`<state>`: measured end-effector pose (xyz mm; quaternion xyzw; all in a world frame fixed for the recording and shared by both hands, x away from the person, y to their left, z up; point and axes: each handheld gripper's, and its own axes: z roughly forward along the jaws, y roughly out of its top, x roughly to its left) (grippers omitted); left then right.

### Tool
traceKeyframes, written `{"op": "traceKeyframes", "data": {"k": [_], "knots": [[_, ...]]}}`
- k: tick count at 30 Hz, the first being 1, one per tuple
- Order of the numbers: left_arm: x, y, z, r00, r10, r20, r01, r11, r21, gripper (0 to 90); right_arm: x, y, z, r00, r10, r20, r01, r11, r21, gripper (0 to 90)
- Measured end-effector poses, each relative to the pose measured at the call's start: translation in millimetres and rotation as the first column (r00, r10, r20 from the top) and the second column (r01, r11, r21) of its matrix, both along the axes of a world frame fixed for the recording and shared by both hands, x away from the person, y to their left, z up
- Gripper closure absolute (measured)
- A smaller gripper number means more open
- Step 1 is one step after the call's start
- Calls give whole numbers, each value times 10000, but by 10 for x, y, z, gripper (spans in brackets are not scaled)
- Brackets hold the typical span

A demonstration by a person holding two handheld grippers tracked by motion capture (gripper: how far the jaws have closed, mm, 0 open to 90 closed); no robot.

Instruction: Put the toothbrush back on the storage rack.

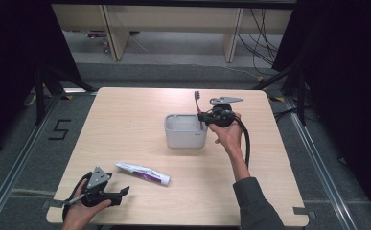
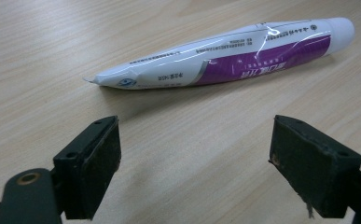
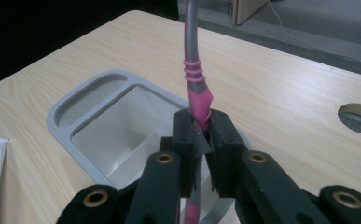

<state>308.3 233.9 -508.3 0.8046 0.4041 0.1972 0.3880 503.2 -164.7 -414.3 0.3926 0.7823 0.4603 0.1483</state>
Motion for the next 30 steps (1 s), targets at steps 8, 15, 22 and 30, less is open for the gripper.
{"op": "traceKeyframes", "data": {"k": [8,15,22,30], "knots": [[-3,-6,-8,10000,15,38,-15,10000,-90,159,8,-11,-53,9998,188,54,-187,9997,-151,824],[-2,1,-1,10000,15,-16,-15,10000,7,160,-5,-41,-75,9999,33,-111,-34,10000,-69,790],[0,1,-2,10000,2,6,-2,10000,16,160,-30,-61,-60,9994,-243,-227,243,9997,29,700],[-6,0,-3,10000,23,-23,-23,10000,3,159,-103,-148,7,9991,-412,43,412,9991,128,522]]}}
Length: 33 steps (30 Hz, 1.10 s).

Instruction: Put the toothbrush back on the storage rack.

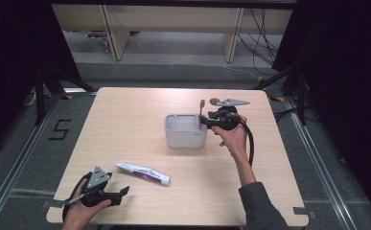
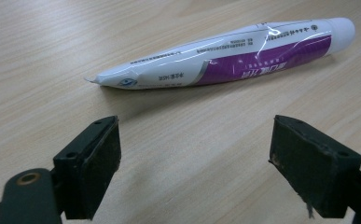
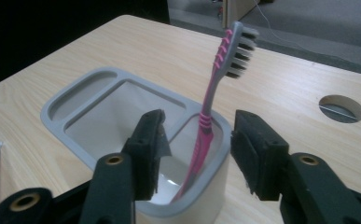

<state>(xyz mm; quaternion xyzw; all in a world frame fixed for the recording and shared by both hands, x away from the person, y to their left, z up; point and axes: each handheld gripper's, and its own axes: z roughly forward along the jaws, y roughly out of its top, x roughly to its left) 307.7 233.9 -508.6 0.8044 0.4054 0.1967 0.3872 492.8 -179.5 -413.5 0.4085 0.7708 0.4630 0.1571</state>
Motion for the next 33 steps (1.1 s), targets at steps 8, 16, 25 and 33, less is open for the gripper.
{"op": "traceKeyframes", "data": {"k": [8,16,25,33], "knots": [[6,-7,-2,10000,37,-28,-37,10000,15,160,-134,-117,4,9995,-89,288,85,9998,163,475],[0,-5,-5,9999,43,-105,-42,10000,73,160,-232,-151,-9,9995,38,321,-39,10000,10,451],[0,-5,2,10000,11,-12,-11,10000,-11,159,-308,-141,-35,9999,-76,120,75,9999,91,377],[3,8,10,10000,-85,15,85,10000,45,160,-345,-192,-72,9999,-144,-37,143,9999,-73,342]]}}
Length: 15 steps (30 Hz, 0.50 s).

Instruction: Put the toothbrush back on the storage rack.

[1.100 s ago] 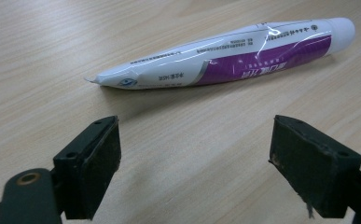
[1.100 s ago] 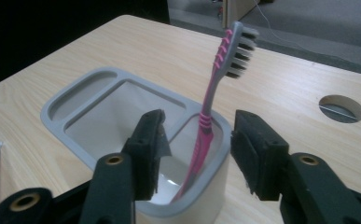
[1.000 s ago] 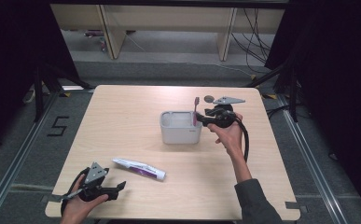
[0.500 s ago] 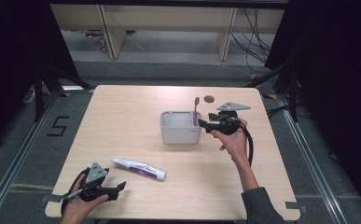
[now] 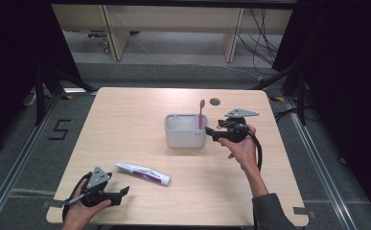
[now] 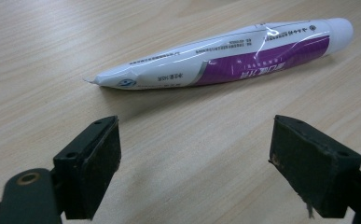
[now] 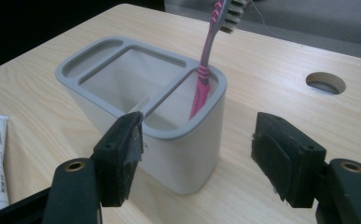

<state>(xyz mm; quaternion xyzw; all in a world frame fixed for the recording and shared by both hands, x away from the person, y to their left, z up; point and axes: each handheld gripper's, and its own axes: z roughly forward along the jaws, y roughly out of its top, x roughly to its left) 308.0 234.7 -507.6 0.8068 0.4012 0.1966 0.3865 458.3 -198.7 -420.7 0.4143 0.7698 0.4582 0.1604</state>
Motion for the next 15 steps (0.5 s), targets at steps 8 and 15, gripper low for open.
{"op": "traceKeyframes", "data": {"k": [8,15], "knots": [[5,3,-5,10000,17,32,-17,10000,35,159,-108,-89,-29,10000,-5,28,6,9991,-413,342],[-1,-7,-7,10000,40,6,-40,10000,-19,159,-258,-225,-132,9997,-79,-225,62,9972,-749,342]]}}
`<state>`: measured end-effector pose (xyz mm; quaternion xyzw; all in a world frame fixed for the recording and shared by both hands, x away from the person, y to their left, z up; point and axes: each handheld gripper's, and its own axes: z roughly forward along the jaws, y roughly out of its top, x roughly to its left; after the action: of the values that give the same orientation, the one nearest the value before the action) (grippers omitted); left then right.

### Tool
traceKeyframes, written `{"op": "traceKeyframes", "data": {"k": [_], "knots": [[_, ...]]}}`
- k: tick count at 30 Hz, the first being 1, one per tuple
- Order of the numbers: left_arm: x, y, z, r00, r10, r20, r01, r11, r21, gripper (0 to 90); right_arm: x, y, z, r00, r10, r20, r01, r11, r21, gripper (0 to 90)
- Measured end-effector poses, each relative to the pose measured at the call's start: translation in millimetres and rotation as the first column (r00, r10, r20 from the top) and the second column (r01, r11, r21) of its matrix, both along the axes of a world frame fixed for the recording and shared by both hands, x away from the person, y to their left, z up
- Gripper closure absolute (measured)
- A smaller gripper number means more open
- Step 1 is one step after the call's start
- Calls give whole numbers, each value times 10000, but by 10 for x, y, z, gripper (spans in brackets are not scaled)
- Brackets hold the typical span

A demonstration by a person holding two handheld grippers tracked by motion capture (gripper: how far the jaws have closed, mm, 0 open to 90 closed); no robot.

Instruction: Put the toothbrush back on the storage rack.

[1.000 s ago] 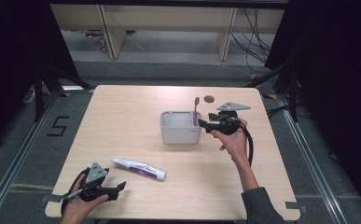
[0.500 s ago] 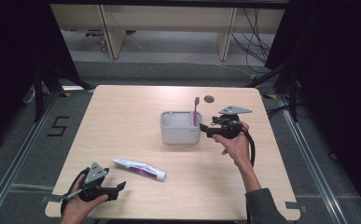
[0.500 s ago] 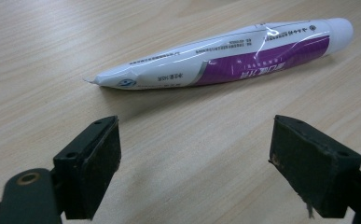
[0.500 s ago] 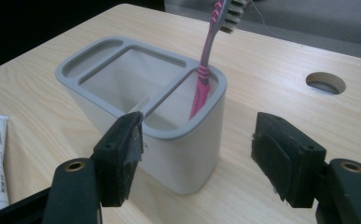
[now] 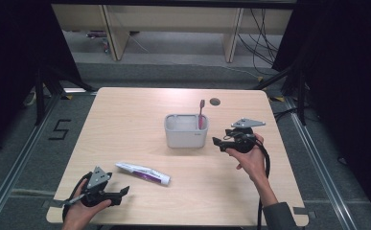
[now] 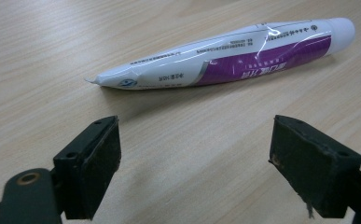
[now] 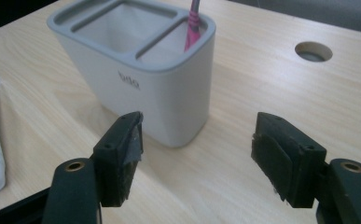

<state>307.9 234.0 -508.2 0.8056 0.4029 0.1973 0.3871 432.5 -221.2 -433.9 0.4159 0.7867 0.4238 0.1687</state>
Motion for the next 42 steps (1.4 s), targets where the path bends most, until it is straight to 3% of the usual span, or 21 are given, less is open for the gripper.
{"op": "traceKeyframes", "data": {"k": [4,5,6,10,11,13,14,15,18,22,26,27,28,32,33,34,35,37,39,40,42], "knots": [[2,-3,-4,10000,-6,74,7,10000,-61,159,-40,-26,-79,10000,24,-14,-24,9998,-211,343],[1,-1,-4,10000,-12,38,13,10000,-56,160,-63,-11,-92,9997,-53,-256,51,10000,-84,344],[0,0,0,10000,21,1,-21,10000,-24,159,-62,-26,-111,10000,51,-14,-52,9994,-348,344],[-1,-2,-6,10000,23,22,-23,10000,-63,160,-140,-13,-199,9994,223,-251,-238,9980,-589,345],[-1,-2,-1,10000,48,8,-48,10000,3,160,-176,8,-214,9986,40,-529,-60,9993,-376,345],[1,-3,3,10000,25,-13,-25,10000,19,159,-205,-8,-260,9989,237,-403,-261,9978,-607,344],[-1,-4,1,10000,45,-32,-45,10000,-1,160,-237,0,-257,9975,122,-696,-160,9984,-545,343],[-1,-4,-4,10000,69,-9,-69,10000,-35,160,-241,-23,-281,9988,353,-348,-380,9961,-797,344],[4,7,4,10000,9,16,-9,10000,37,159,-320,-21,-293,9967,194,-793,-241,9980,-583,343],[3,8,3,10000,3,-12,-3,10000,61,159,-377,-53,-329,9983,320,-485,-350,9974,-627,342],[1,7,3,10000,9,2,-9,10000,26,159,-448,-62,-341,9966,344,-743,-389,9975,-591,341],[3,6,6,10000,39,2,-39,10000,8,160,-444,-76,-353,9974,494,-523,-529,9963,-676,340],[7,5,1,10000,29,55,-28,10000,-45,159,-483,-67,-361,9966,376,-738,-424,9971,-639,338],[4,6,2,10000,67,-35,-67,10000,58,160,-548,-83,-413,9973,406,-619,-463,9945,-944,331],[12,12,-2,10000,11,37,-11,10000,73,159,-542,-105,-417,9976,557,-400,-600,9913,-1169,328],[15,18,0,10000,-24,58,23,9999,152,160,-555,-113,-429,9970,578,-506,-629,9925,-1044,323],[7,-6,-4,9997,225,28,-225,9997,-76,159,-590,-107,-418,9961,320,-827,-392,9954,-879,321],[14,-6,8,9998,176,-24,-176,9998,-7,159,-597,-135,-425,9972,532,-517,-583,9930,-1025,318],[24,-12,6,9999,117,24,-117,9999,-17,159,-640,-153,-418,9980,364,-518,-414,9944,-974,317],[26,2,13,10000,-5,1,5,9997,235,159,-670,-154,-410,9971,305,-696,-365,9956,-868,318],[24,-12,2,9999,104,-60,-104,9999,79,159,-681,-179,-430,9977,521,-431,-563,9930,-1034,317]]}}
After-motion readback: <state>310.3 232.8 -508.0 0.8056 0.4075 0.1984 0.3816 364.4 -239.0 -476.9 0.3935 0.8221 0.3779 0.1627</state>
